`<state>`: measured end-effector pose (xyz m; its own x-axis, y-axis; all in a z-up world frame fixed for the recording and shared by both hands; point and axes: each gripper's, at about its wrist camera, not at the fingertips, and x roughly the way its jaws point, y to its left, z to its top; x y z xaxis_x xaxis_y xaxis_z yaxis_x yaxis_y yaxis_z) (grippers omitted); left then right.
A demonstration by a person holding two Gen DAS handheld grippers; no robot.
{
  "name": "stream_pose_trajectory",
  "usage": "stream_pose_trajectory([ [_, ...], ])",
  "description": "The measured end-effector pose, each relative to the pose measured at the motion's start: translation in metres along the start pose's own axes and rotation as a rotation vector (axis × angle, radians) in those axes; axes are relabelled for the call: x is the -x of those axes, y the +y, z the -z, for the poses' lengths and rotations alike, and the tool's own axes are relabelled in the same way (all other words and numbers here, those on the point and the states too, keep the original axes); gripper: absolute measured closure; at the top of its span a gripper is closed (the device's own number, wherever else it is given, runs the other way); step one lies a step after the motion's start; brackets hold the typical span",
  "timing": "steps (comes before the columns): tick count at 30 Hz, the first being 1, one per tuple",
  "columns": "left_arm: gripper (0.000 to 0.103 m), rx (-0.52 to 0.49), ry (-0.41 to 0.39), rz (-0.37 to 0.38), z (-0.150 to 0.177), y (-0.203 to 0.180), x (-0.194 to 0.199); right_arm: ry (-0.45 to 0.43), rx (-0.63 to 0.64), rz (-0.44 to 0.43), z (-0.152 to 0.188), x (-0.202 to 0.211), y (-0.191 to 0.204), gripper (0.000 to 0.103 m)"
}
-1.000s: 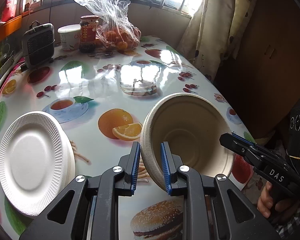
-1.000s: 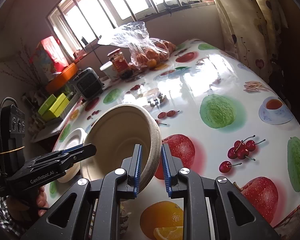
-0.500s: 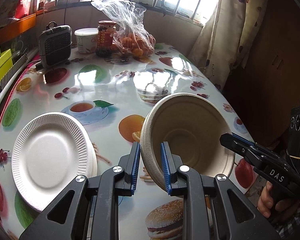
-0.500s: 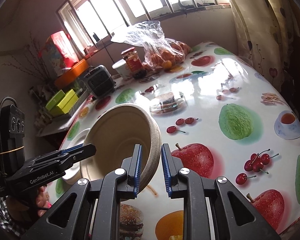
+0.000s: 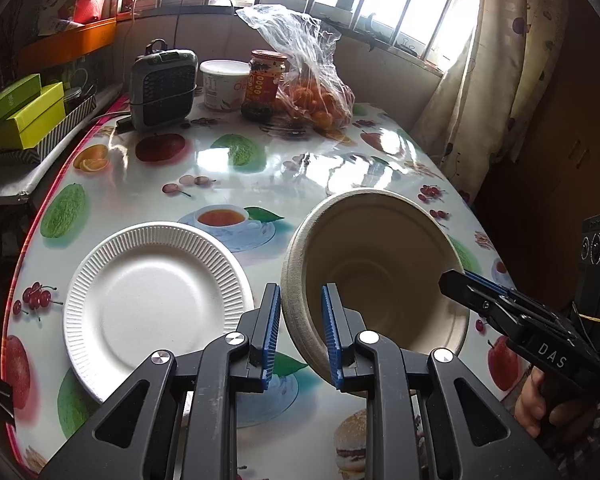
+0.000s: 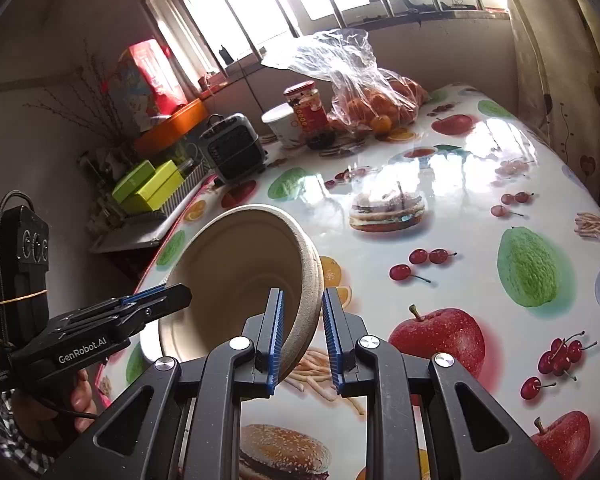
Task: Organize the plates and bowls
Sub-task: 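Lift the brown bowl stack and carry it toward the white plate stack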
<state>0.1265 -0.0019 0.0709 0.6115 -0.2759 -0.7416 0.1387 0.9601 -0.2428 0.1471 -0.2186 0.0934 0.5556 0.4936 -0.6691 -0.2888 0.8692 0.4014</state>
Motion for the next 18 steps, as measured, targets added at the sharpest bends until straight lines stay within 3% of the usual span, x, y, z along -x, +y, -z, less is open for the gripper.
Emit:
stream_pose_trajectory([
  [18,0.081,0.13,-0.038,-0.117,0.002,0.044,0.019,0.072,0.104,-0.125,-0.025,-0.041,0.038,0.084],
])
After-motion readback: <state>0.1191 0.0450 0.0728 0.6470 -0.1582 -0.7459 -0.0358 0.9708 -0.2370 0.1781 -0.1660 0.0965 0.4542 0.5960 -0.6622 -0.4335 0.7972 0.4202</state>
